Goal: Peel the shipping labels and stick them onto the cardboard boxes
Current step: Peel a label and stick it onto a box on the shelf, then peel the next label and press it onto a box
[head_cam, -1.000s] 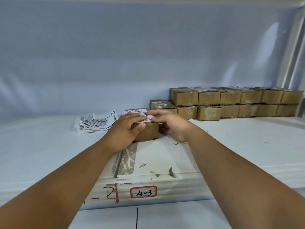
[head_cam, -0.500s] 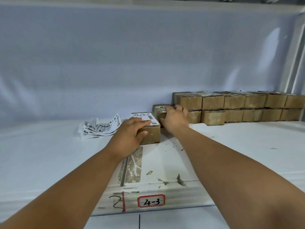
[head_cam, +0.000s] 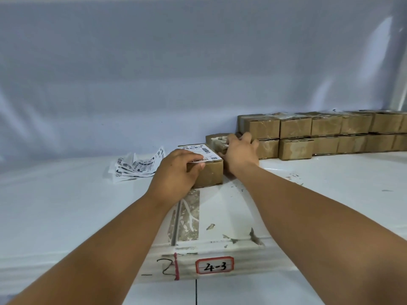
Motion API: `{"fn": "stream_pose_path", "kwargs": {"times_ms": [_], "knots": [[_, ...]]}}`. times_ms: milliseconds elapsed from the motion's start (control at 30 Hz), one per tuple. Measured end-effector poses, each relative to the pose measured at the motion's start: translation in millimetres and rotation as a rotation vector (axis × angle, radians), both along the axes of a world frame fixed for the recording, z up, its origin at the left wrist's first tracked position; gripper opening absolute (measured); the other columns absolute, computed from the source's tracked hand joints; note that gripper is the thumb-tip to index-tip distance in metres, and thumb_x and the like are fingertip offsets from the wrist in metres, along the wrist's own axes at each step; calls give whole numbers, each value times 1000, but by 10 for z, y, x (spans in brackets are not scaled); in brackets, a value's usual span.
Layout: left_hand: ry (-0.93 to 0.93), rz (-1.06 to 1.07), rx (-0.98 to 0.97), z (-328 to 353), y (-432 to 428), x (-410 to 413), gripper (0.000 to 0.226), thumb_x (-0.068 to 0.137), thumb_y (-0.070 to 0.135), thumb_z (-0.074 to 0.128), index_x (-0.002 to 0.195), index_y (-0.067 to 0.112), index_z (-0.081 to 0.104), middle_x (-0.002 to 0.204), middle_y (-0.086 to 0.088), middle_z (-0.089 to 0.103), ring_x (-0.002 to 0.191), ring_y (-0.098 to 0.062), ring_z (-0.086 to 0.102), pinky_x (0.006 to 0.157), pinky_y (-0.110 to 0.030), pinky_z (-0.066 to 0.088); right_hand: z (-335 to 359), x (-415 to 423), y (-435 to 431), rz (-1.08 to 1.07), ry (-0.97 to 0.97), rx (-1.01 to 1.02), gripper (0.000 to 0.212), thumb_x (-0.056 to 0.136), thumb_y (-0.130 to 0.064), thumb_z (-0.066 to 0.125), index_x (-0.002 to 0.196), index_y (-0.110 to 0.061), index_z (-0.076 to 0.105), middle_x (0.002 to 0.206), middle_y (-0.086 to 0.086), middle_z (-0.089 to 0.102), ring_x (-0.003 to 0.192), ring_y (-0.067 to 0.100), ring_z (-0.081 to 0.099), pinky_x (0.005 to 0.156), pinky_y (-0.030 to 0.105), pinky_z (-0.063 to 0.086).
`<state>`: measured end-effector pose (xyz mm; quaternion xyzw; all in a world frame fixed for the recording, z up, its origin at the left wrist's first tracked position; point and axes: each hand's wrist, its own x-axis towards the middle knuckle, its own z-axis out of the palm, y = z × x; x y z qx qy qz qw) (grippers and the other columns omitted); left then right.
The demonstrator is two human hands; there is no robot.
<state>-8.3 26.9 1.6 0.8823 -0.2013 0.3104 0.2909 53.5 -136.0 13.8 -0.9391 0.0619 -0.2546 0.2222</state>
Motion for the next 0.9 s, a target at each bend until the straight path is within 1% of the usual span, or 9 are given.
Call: {"fn": "stream_pose_path", "kwargs": {"times_ms": [67, 167, 267, 400, 600, 667, 733, 800, 900], "knots": [[13, -15, 25, -2, 15, 12, 28, 93, 26, 54, 118, 20, 64, 122, 1, 59, 116, -9, 48, 88, -4, 21, 5, -78, -24, -1, -29, -1, 51, 86, -44, 63, 127, -18, 47, 133, 15, 31, 126, 35, 25, 93, 39, 40], [29, -4, 41, -8, 25, 25, 29, 95, 26, 51, 121, 20, 62, 125, 1, 58, 119, -11, 48, 93, -9, 23, 37, -241, -81, -18, -15, 14, 49, 80, -46, 64, 121, -24, 49, 130, 11, 33, 125, 33, 25, 94, 40, 36], [52, 0, 57, -11, 25, 20, 32, 95, 27, 52, 125, 20, 60, 131, 1, 55, 123, -12, 45, 97, -12, 23, 55, -400, -149, -6, 14, -7, 58, 76, -48, 62, 129, -31, 46, 130, 8, 33, 127, 30, 22, 97, 43, 37], [97, -5, 93, -33, 45, -1, 37, 94, 25, 54, 131, 24, 53, 139, 2, 47, 130, -13, 39, 108, -22, 23, 45, -615, -216, 29, 28, -28, 61, 73, -51, 61, 130, -34, 49, 130, 3, 36, 129, 26, 21, 98, 45, 38], [122, -68, 90, -49, 36, -20, 40, 94, 19, 54, 133, 26, 51, 142, 1, 43, 131, -13, 36, 110, -26, 27, 18, -793, -325, 73, 8, -84, 64, 75, -58, 61, 133, -35, 48, 132, 1, 39, 131, 24, 20, 102, 47, 39], [133, -86, 83, -58, 35, -24, 40, 94, 19, 53, 133, 27, 51, 142, 1, 43, 131, -13, 36, 109, -28, 30, -29, -811, -368, 96, -27, -85, 66, 76, -63, 62, 134, -35, 49, 134, -2, 41, 133, 22, 19, 105, 44, 36], [141, -90, 85, -70, 34, -17, 40, 94, 19, 53, 133, 29, 51, 142, 0, 41, 130, -14, 37, 108, -26, 30, -84, -810, -407, 129, -75, -72, 66, 76, -64, 62, 134, -35, 50, 136, -4, 43, 133, 19, 18, 109, 38, 32], [155, -94, 93, -67, 31, -15, 41, 95, 19, 52, 134, 29, 49, 141, 0, 38, 129, -14, 36, 105, -21, 28, -109, -800, -433, 166, -101, -28, 63, 78, -62, 62, 134, -35, 51, 136, -5, 43, 132, 17, 18, 111, 31, 28], [167, -103, 92, -64, 22, -15, 42, 95, 17, 50, 136, 29, 47, 142, -1, 35, 129, -15, 35, 102, -17, 25, -120, -786, -440, 207, -99, -1, 59, 81, -55, 64, 135, -34, 51, 135, -5, 43, 132, 15, 17, 110, 27, 23]]}}
